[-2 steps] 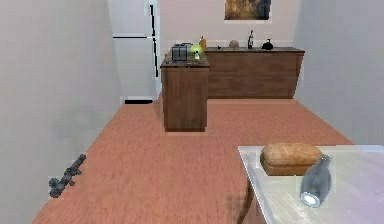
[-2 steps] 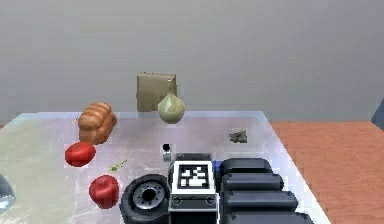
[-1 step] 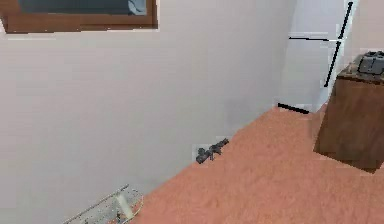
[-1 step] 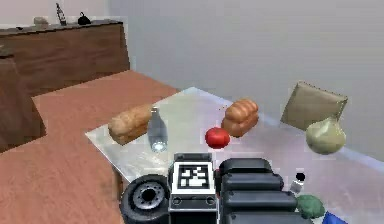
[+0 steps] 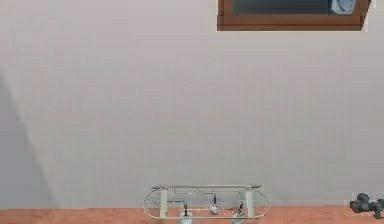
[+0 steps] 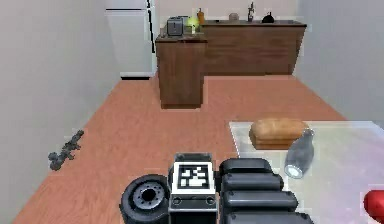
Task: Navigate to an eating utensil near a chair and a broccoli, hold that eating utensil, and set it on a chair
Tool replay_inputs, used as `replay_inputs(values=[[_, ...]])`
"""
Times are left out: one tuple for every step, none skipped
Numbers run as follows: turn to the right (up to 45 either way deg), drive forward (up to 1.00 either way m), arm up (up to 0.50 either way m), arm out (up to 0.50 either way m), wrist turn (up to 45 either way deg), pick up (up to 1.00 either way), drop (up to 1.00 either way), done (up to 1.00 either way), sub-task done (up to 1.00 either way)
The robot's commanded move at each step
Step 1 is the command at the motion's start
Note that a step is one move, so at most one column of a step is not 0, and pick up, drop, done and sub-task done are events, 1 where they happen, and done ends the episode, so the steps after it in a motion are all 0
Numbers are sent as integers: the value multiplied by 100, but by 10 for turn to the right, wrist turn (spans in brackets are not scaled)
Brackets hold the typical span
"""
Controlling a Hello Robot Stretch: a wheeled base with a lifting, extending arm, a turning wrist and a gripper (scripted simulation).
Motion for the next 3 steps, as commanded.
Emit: replay_inputs(values=[[-450,0,0,0,0,0,0,0,0],[-120,0,0,0,0,0,0,0,0],[0,55,0,0,0,0,0,0,0]])
